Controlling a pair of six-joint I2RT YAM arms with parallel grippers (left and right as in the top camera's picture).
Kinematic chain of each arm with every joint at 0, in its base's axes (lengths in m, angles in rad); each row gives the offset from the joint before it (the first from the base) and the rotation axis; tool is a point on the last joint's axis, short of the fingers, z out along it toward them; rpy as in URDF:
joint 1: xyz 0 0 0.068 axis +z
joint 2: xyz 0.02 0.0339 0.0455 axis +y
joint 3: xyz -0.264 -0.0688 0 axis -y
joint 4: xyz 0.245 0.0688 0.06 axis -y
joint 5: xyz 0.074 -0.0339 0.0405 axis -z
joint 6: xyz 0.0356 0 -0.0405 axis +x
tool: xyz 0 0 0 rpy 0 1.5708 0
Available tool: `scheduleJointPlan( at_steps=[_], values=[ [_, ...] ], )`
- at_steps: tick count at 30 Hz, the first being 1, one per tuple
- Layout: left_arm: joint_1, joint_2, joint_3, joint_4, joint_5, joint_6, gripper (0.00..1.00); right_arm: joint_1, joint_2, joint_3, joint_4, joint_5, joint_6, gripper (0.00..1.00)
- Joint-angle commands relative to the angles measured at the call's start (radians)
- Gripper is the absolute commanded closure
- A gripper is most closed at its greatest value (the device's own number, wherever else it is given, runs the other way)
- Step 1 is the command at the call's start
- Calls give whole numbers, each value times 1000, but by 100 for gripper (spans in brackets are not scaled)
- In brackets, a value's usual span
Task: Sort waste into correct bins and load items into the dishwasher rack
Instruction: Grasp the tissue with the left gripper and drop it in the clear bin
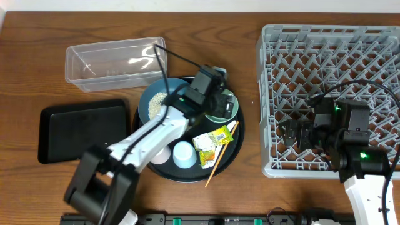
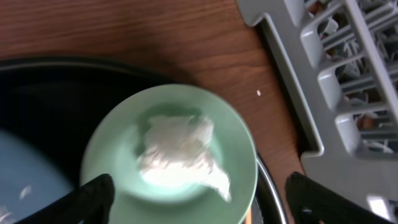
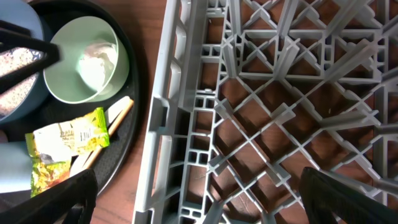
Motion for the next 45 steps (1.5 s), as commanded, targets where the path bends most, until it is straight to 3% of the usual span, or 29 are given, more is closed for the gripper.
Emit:
scheduleJointPlan(
  at_steps=[1,13,14,17,22,23,32,36,40,45],
  values=[
    [-12,43,18,32,0,-11,14,14,-2,19,-2,-11,3,1],
    [-13,172,18,61,-8,-15,14,14,-2,19,-4,-11,3,1],
    [-13,179,18,65,-8,-15,18,14,-2,19,-5,-11,3,1],
    [-11,190,18,72,-15,-14,37,14,-2,19,-5,-11,3,1],
    [-11,179,18,91,-38,-14,89,14,-2,19,-6,-11,3,1],
    [-11,171,18,91,-38,-14,94,14,-2,19,-7,-11,3,1],
    [-6,-48,19,82,-47,-6,94,14,-2,19,-17,-10,3,1],
    [37,-167,19,66,-166,-6,94,14,-2,19,-16,-7,3,1],
    [154,-223,19,64,-279,13,94,14,-2,19,-17,-7,3,1],
    [360,-187,19,121,-285,11,94,14,-2,19,-20,-7,3,1]
  ],
)
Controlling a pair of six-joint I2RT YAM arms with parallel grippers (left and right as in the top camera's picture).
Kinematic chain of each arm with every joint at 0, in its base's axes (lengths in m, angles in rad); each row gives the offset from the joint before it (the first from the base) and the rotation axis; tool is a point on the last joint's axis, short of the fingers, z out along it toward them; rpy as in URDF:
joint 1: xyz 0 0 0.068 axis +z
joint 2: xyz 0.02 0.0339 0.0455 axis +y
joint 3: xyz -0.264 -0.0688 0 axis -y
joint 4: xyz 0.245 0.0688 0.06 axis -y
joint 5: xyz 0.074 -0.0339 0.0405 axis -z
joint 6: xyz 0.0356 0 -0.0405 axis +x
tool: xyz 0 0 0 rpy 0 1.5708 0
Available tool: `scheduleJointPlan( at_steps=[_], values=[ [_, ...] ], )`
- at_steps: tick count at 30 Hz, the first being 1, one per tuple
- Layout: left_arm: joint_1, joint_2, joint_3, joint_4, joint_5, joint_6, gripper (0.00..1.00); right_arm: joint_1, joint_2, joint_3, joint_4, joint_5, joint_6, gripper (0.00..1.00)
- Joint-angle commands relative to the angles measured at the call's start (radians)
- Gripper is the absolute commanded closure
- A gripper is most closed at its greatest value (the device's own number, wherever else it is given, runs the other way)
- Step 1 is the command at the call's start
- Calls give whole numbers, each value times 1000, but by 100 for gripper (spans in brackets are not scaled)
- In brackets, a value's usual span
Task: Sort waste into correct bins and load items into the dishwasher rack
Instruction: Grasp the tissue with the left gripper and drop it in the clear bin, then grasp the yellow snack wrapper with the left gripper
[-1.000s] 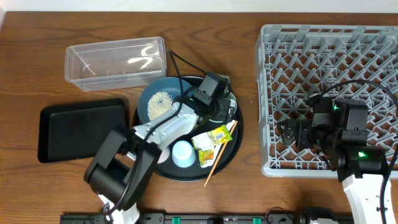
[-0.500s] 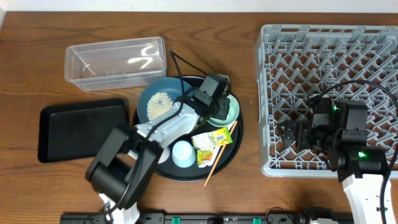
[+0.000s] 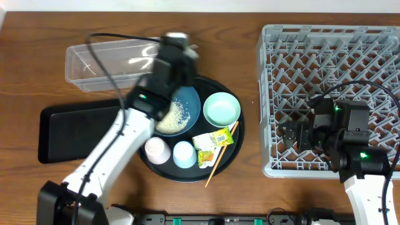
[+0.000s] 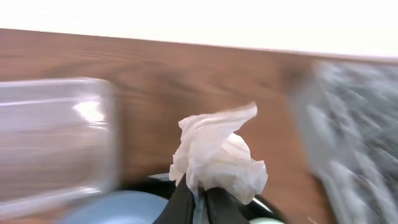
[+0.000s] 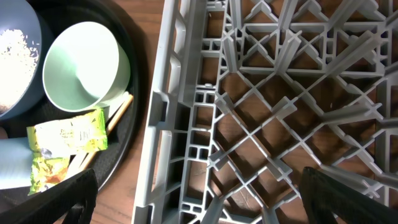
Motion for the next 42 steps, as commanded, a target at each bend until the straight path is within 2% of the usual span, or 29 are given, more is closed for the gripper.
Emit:
scheduleJointPlan(
  at_steps=[1,5,6,7,8,9,10,15,18,21,26,32,36,42],
  values=[
    [128,46,12,32,-58,20,94,14,-2,19,-4,-8,3,1],
    [252,116,12,95,-55,19,94,14,-2,19,-4,-8,3,1],
    [276,132,12,113,-39,19,91,14,-2,19,-5,-8,3,1],
    [294,142,12,124,-18,19,74,14,-2,19,-5,-8,3,1],
    [314,150,12,135,15,20,49,14,-2,19,-7,-8,3,1],
    [326,151,12,142,42,20,37,14,-2,19,-9,-8,3,1],
    [334,151,12,149,65,20,30,14,-2,19,-10,-8,3,1],
    [338,122,13,134,81,36,23,14,-2,19,-12,-8,3,1],
    [317,82,13,54,165,35,23,14,-2,19,-15,-8,3,1],
    [257,32,12,-87,224,35,2,14,-2,19,-16,-8,3,1],
    [84,-32,12,-327,220,74,2,14,-2,19,-16,-8,3,1],
    [-152,-34,1,-538,220,84,2,14,-2,19,-27,-8,3,1],
    [-274,-15,-35,-599,220,85,2,14,-2,19,-27,-8,3,1],
    [-382,-3,-119,-594,220,113,2,14,-2,19,-27,-8,3,1]
  ],
)
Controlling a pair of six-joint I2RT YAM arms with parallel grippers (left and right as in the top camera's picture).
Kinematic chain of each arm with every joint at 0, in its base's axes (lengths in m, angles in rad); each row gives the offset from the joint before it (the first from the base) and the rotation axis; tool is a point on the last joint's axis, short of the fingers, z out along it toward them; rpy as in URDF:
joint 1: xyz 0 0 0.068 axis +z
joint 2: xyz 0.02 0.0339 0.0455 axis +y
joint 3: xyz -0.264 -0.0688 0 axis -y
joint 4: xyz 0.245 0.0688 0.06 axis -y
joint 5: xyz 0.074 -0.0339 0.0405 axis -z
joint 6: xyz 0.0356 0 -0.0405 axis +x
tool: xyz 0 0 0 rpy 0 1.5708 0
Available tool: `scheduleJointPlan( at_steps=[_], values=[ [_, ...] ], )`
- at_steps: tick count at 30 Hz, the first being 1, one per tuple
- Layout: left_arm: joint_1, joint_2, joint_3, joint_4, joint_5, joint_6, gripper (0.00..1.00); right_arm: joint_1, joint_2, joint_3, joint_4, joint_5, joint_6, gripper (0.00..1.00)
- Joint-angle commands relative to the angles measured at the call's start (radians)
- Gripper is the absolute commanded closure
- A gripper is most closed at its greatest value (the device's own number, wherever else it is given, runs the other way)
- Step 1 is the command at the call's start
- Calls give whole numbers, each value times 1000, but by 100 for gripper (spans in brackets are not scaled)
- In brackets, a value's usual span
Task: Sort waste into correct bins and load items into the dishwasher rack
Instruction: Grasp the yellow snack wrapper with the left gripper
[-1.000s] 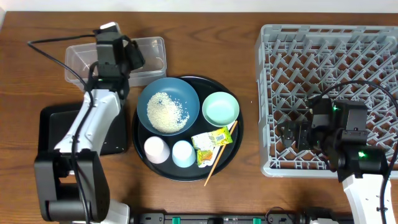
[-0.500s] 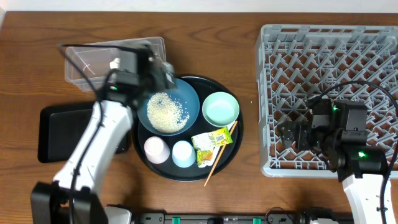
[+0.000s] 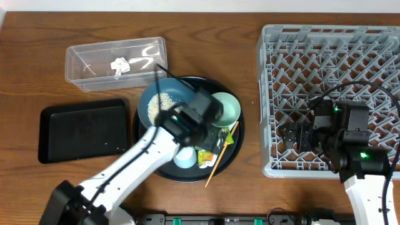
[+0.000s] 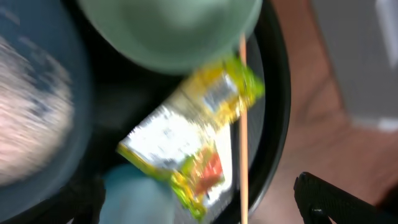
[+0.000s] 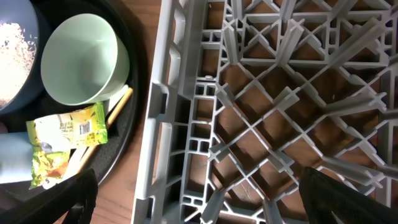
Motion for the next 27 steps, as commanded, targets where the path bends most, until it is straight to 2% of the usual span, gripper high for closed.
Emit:
scheduleJointPlan(
  at_steps=[1,11,22,23,27],
  values=[
    [-32,20,-49,0,-6,43,2,14,-2,17,-1,-8,3,1],
    [-36,77,-156,198,-40,83,2,14,-2,17,-2,-8,3,1],
    [-36,211,-157,275,-59,83,0,14,-2,17,-4,-8,3,1],
    [-36,211,-157,276,-59,83,4,14,-2,17,-4,-8,3,1],
    [-36,209,-156,279,-59,83,36,14,-2,17,-4,-8,3,1]
  ],
)
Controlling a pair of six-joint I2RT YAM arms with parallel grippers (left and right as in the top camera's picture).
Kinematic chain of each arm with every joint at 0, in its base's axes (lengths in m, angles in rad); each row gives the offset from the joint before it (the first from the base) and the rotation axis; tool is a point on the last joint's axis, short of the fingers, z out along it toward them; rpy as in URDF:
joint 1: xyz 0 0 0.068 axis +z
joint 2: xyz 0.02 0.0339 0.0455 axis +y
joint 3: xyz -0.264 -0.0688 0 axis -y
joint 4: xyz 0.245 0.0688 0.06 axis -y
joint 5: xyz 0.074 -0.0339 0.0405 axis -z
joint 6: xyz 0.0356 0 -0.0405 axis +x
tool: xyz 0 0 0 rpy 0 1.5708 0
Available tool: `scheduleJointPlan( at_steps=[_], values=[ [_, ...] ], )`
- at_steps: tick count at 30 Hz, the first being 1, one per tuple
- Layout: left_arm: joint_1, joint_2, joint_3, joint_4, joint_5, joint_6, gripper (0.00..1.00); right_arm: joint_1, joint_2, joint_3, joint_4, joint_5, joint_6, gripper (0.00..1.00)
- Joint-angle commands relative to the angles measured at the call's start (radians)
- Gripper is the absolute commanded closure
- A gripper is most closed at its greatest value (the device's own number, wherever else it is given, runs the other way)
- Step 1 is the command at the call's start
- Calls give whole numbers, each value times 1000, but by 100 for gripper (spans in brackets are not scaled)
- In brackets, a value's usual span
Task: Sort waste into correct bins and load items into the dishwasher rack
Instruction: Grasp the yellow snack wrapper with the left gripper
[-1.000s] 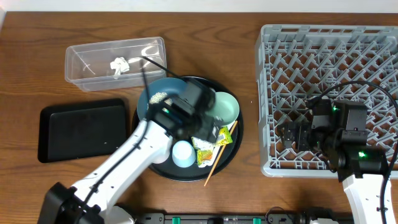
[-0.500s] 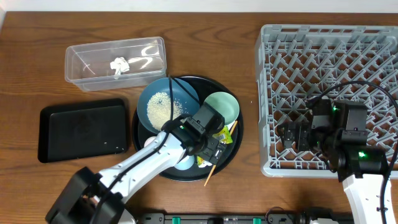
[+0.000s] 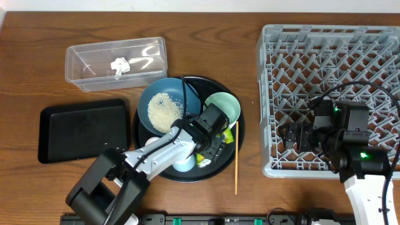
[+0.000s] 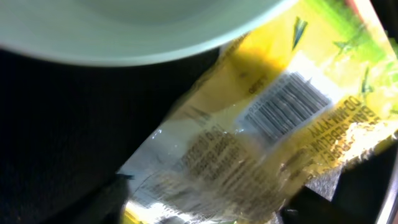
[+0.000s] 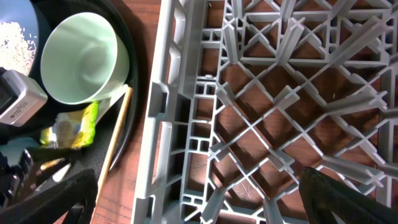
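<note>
A yellow snack wrapper fills the left wrist view, lying on the round black tray just below the empty green bowl. My left gripper is down at the wrapper, open, one dark finger on either side of it. A wooden chopstick lies straight, from the tray's right edge out onto the table. A crumpled tissue sits in the clear bin. My right gripper hangs open over the grey dishwasher rack, holding nothing.
A blue plate with rice sits at the tray's back left. A light blue cup peeks out beside the left arm. A black rectangular bin lies at the left. The rack's tines stand under the right gripper.
My left gripper has dropped from above the wrapper to right at it, still open. The chopstick has shifted from leaning across the tray rim to lying straight, mostly on the table.
My left gripper was open over the tissue in the green bowl. Then it was shut on the tissue, up near the clear bin. Then the tissue lay in the clear bin and the gripper was open above the wrapper, where it now sits low. The right arm stayed put.
</note>
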Motion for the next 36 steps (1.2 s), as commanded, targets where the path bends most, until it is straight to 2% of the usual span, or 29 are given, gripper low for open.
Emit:
scheduleJointPlan(
  at_steps=[1,3,5,9,11,17,22,27,31,36],
  values=[
    [-2,-1,-8,-2,-10,10,46,14,-2,17,-2,-8,3,1],
    [-2,-4,-7,-2,-10,10,66,14,-2,17,-2,-8,3,1],
    [-2,-14,-5,-2,-10,10,78,14,-2,17,-2,-8,3,1],
    [-2,-43,10,-4,-10,10,81,14,-2,17,-2,-8,3,1],
    [-2,-62,17,-5,-10,10,88,14,-2,17,-2,-8,3,1],
    [-2,-102,18,-8,-9,10,94,14,-2,17,-4,-8,3,1],
    [-2,-122,23,-64,-9,-1,94,14,-2,17,-5,-8,3,1],
    [17,-216,61,-119,-10,-2,94,14,-2,17,-5,-7,3,1],
    [82,-317,103,-103,-64,-1,94,14,-2,17,-5,-7,3,1],
    [253,-407,127,0,-207,-1,94,14,-2,17,-8,-8,3,1]
  ],
)
